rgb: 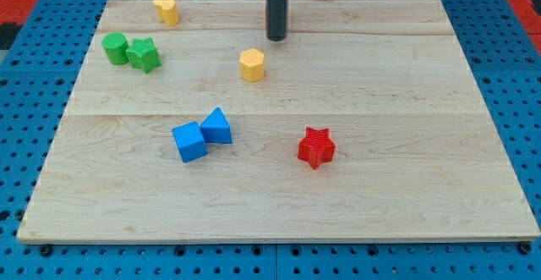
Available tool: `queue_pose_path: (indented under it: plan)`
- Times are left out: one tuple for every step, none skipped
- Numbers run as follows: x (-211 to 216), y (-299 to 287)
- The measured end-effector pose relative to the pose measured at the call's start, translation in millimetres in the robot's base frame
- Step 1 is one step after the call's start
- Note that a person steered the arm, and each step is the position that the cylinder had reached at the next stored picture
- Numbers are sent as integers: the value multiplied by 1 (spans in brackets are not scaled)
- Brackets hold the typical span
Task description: Move the red star towards the top right
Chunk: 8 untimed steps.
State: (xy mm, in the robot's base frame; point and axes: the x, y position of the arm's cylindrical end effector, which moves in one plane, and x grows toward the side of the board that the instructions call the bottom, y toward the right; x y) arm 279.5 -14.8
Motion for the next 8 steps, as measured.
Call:
queue_pose_path:
  plan:
    - [-25, -13]
    - [-30, 19]
    - [-12, -1]
    - [25, 36]
    - [49, 78]
    - [65, 90]
    - [95, 90]
    - [101, 91]
